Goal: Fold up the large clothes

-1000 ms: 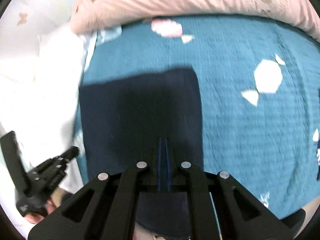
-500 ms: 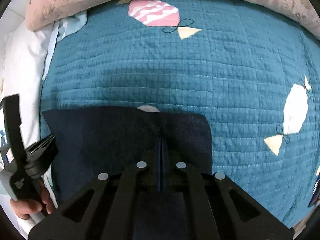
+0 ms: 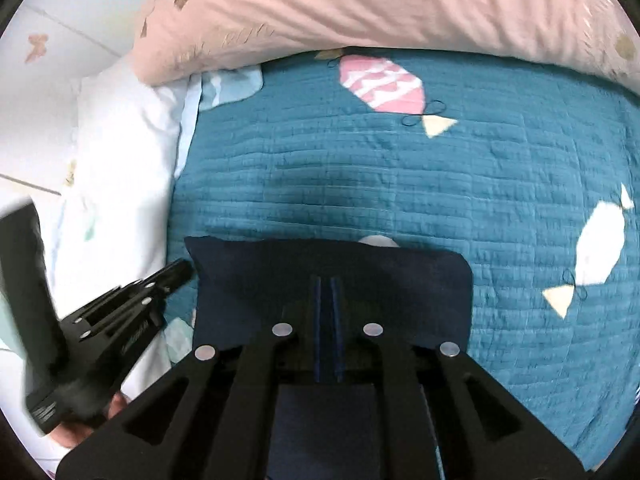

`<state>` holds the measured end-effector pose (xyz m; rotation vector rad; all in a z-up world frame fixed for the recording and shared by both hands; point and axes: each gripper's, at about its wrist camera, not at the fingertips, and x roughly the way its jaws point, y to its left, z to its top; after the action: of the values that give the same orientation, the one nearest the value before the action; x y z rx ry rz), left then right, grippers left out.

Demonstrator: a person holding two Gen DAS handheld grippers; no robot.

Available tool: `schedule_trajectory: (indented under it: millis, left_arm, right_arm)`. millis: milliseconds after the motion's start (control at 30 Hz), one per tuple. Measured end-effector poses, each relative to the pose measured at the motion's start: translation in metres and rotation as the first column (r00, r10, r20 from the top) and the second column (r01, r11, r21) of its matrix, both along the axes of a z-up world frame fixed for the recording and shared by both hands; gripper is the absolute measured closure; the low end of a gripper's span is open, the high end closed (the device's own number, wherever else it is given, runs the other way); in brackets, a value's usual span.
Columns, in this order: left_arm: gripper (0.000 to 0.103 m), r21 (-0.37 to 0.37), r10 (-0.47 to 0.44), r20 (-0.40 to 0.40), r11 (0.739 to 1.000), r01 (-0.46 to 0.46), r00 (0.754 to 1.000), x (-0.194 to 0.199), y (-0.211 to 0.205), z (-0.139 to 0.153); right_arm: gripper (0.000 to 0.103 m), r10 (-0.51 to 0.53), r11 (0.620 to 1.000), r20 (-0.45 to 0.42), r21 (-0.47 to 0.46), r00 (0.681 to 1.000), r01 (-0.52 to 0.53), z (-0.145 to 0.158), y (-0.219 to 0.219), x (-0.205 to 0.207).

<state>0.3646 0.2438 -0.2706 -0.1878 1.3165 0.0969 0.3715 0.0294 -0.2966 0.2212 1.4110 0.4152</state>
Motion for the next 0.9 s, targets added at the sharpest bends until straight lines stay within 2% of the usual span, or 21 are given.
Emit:
schedule_trajectory:
  millis: [33,100,167,200,267,400,433,500,533,567,600,633,733,833,900]
  left_arm:
    - [0.103,0.008,0.004,-0.009,1.000,-0.004,1.000,0.009,-0.010,-0.010]
    - [0.103,0.005,0.014,-0.091,1.000,-0.014,0.996,0.024,-0.010,-0.052]
    - [0.101,0.008,-0.004,-0.119,1.000,0.005,0.993,0.030,-0.009,-0.080]
    - [0.101,0.044,-0.026,-0.106,0.999,0.030,0.994,0.034,-0.014,-0.082]
    - [0.101,0.071,-0.018,-0.119,0.997,0.026,0.993,0.041,-0.019,-0.082]
    - [0.101,0.100,-0.032,-0.121,0.994,0.044,0.992,0.042,-0.026,-0.072]
    - [0.101,0.108,-0.041,-0.114,0.993,0.054,0.993,0.039,-0.027,-0.066]
    - [0.096,0.069,-0.051,-0.093,0.996,0.057,0.994,0.025,-0.026,-0.044]
    - [0.077,0.047,-0.054,-0.088,0.997,0.058,0.995,0.020,-0.025,-0.038]
    - [0.042,0.029,-0.052,-0.079,0.998,0.054,0.996,0.012,-0.021,-0.029]
    - [0.032,0.021,-0.047,-0.062,0.999,0.048,0.997,0.004,-0.017,-0.021]
    - [0.028,0.017,-0.043,-0.043,0.999,0.044,0.998,-0.004,-0.013,-0.015]
    - [0.028,-0.028,-0.059,-0.047,0.998,0.058,0.997,-0.031,0.003,-0.007]
    - [0.026,-0.024,-0.075,-0.038,0.997,0.074,0.996,-0.054,0.015,-0.001]
    - [0.026,-0.029,-0.075,-0.047,0.997,0.073,0.996,-0.066,0.023,-0.008]
  right_arm:
    - [0.096,0.013,0.999,-0.016,-0.029,1.000,-0.014,-0.009,0.006,0.002]
    - [0.100,0.014,0.998,-0.070,-0.062,0.997,-0.018,-0.031,0.013,0.010]
    - [0.103,-0.027,0.997,-0.098,-0.079,0.995,0.020,-0.070,0.013,0.012]
    - [0.103,-0.044,0.997,-0.089,-0.066,0.995,0.038,-0.076,0.011,0.012]
    - [0.103,-0.051,0.996,-0.082,-0.072,0.995,0.045,-0.076,0.012,0.012]
    - [0.103,-0.020,0.996,-0.078,-0.087,0.997,0.013,-0.067,0.017,0.012]
    - [0.098,-0.025,0.998,-0.079,-0.064,0.997,0.020,-0.067,0.016,0.012]
    - [0.083,-0.027,1.000,-0.074,-0.012,0.997,0.026,-0.052,0.008,0.004]
    - [0.058,-0.022,1.000,-0.070,0.009,0.997,0.023,-0.046,0.005,0.000]
    - [0.036,-0.016,0.999,-0.057,0.051,0.998,0.019,-0.037,0.000,-0.007]
    - [0.030,-0.018,0.997,-0.043,0.068,0.999,0.020,-0.029,-0.005,-0.013]
    - [0.023,-0.035,0.998,-0.015,0.049,0.999,0.036,-0.019,-0.012,-0.021]
    - [0.019,-0.030,0.998,0.022,0.051,0.999,0.029,-0.006,-0.031,-0.039]
    - [0.017,-0.029,0.998,0.014,0.055,0.999,0.028,-0.011,-0.046,-0.053]
    - [0.017,-0.034,0.998,0.001,0.048,0.999,0.034,-0.018,-0.054,-0.063]
